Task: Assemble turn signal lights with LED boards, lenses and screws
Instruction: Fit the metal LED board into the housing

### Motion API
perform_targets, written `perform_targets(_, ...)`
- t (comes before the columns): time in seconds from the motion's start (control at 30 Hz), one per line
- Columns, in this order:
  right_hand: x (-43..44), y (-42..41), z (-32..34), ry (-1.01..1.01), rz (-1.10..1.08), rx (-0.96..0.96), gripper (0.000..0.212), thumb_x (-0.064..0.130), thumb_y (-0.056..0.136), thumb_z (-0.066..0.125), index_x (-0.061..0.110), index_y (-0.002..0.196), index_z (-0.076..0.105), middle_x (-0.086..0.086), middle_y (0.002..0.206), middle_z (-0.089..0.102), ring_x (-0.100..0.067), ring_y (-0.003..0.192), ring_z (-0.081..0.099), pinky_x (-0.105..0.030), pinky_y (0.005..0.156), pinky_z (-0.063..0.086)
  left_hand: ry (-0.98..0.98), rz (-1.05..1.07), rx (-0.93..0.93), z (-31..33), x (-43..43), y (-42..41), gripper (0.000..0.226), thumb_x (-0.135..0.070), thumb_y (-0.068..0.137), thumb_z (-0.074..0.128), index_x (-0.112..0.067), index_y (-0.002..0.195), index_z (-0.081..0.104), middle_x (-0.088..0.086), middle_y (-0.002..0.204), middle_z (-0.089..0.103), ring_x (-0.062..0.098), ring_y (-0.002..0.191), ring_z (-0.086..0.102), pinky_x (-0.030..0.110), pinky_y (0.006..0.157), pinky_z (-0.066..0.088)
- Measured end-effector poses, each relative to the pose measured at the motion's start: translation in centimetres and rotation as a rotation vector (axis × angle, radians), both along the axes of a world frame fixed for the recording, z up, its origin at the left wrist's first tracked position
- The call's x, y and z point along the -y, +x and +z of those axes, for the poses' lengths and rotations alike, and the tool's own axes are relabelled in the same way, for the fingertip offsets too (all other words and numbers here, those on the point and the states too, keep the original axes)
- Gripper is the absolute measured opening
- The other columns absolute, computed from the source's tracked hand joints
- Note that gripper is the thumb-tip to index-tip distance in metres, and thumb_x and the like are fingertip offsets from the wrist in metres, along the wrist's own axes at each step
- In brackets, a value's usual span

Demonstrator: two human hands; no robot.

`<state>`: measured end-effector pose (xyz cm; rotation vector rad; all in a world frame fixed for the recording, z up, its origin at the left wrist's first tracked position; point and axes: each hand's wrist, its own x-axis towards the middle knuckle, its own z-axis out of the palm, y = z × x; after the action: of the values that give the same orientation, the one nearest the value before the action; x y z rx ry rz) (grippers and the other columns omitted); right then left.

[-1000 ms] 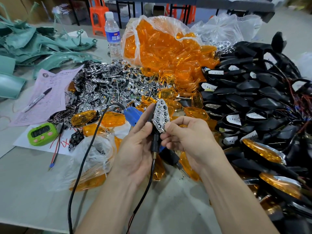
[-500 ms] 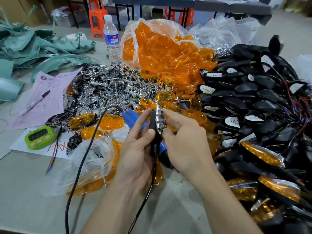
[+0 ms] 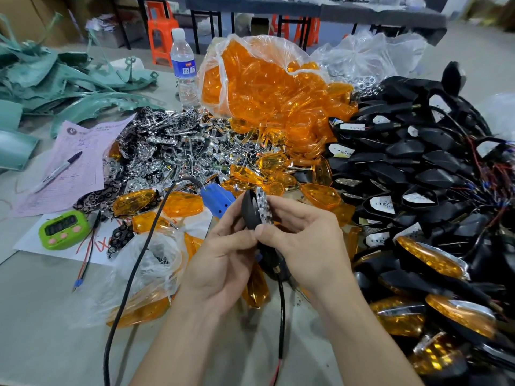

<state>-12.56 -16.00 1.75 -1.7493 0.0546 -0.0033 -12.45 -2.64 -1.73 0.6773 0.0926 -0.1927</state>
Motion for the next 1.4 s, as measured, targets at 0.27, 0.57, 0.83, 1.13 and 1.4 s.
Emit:
perform_targets(0.27, -0.1, -0.4, 0.9, -0.207, 0.018, 0.012, 0.050, 0.014, 0.067, 0.095, 0.051, 0.095, 0.077, 0.038, 0.079, 0.069, 0.016, 0.087, 0.068, -0.012, 0.081, 0.056, -0.105, 0.020, 0.009, -1.2, 0.0, -0.4, 0.068, 0.016, 0.055, 0.068, -0.013, 0.116, 0.079, 0.016, 0.120, 0.073, 0.029, 0.110, 0.072, 0.035, 0.094, 0.061)
perform_targets(0.57, -1.5, -1.4, 1.0, -0.482, 0.013, 0.089, 0.057, 0.026, 0.081, 0.085, 0.050, 0.129, 0.066, 0.021, 0.114, 0.076, -0.002, 0.100, 0.070, -0.016, 0.091, 0.053, -0.119, -0.024, 0.058, 0.2, -0.2, -0.4, 0.080, 0.013, 0.052, 0.049, -0.003, 0.130, 0.059, 0.019, 0.121, 0.063, 0.034, 0.115, 0.060, 0.038, 0.095, 0.058)
perform_targets(0.83, -5.2, -3.5, -1.8, -0.686, -0.195, 0.310, 0.042, 0.004, 0.092, 0.072, 0.004, 0.134, 0.069, -0.013, 0.132, 0.070, -0.029, 0.122, 0.068, -0.035, 0.110, 0.034, 0.350, 0.180, 0.004, 0.6, 0.7, -0.6, 0.021, -0.006, 0.100, 0.060, -0.017, 0.091, 0.074, 0.012, 0.121, 0.075, 0.020, 0.121, 0.069, 0.038, 0.101, 0.052)
perform_targets(1.13, -1.2, -1.4, -1.4, -0.297, -0.045, 0.053, 0.025, 0.027, 0.085, 0.082, 0.038, 0.106, 0.078, 0.026, 0.102, 0.076, 0.007, 0.098, 0.070, -0.025, 0.093, 0.058, 0.373, 0.142, 0.003, 0.7, -0.2, 0.2, 0.028, 0.006, 0.099, 0.047, -0.002, 0.098, 0.073, 0.019, 0.109, 0.077, 0.025, 0.101, 0.075, 0.034, 0.084, 0.063)
perform_targets(1.4, -0.8, 0.2, -1.1, -0.005, -0.063, -0.034, 0.025, 0.015, 0.087, 0.078, 0.033, 0.105, 0.082, 0.015, 0.091, 0.080, -0.009, 0.087, 0.077, -0.040, 0.081, 0.064, 0.346, -0.048, 0.038, 1.9, -0.8, 0.9, 0.040, -0.032, 0.099, 0.054, -0.012, 0.132, 0.066, 0.011, 0.127, 0.073, 0.022, 0.117, 0.071, 0.035, 0.092, 0.061)
